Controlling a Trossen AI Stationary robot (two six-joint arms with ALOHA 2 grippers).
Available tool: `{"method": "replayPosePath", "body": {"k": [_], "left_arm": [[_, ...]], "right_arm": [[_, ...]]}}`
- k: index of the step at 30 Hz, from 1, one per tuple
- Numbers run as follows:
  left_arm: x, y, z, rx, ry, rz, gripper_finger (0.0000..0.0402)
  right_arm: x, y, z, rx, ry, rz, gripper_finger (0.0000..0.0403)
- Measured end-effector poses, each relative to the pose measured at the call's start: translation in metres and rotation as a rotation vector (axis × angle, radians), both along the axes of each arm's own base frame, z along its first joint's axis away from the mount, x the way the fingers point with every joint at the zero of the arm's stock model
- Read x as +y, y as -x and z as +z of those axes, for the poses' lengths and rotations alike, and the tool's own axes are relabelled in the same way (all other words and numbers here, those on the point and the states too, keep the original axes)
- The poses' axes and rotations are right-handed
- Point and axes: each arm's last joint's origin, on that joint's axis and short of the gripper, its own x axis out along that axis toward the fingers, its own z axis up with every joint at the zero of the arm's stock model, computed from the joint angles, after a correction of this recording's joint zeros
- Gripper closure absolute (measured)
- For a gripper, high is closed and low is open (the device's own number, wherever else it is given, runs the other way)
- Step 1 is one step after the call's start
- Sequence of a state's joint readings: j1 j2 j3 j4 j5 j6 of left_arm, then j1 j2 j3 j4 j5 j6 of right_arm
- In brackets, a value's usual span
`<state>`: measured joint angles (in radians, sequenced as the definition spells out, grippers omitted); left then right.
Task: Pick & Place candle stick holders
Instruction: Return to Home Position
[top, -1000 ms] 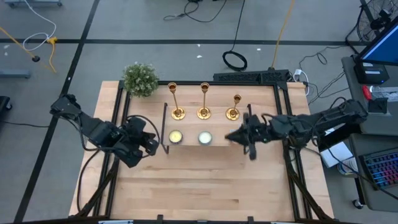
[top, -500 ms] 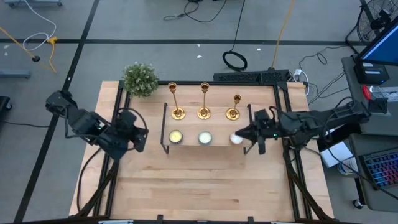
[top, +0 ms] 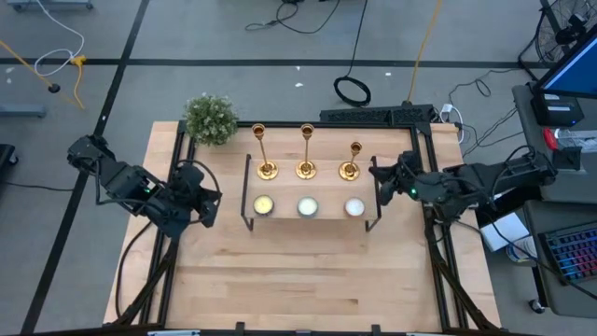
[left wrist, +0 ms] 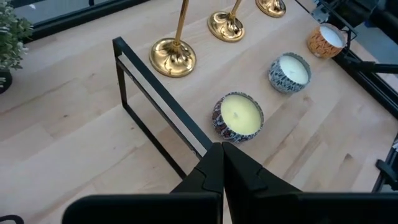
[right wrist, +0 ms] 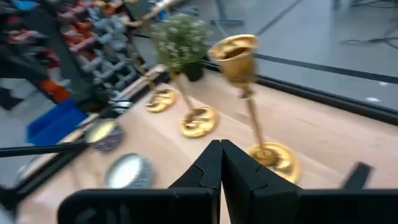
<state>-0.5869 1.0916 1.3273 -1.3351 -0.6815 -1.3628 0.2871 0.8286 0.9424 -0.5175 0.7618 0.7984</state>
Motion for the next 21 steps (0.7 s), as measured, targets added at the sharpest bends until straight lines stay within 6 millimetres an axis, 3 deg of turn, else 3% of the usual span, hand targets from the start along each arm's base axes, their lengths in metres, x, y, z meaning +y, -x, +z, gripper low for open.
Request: {"method": "replayPosePath", "body": {"k": [13,21], "left_arm": [[-0.002,0.001,0.0,-0.006,0.019,0.005,0.04],[-0.002,0.001,0.0,-0.014,0.027,0.018,0.04]], "right_arm": [[-0.033,0.01,0.003,0.05,0.047,-0.008,0.0403],[-0.046,0.027,-0.043,0.019,-0.021,-0.236,0.0403]]}}
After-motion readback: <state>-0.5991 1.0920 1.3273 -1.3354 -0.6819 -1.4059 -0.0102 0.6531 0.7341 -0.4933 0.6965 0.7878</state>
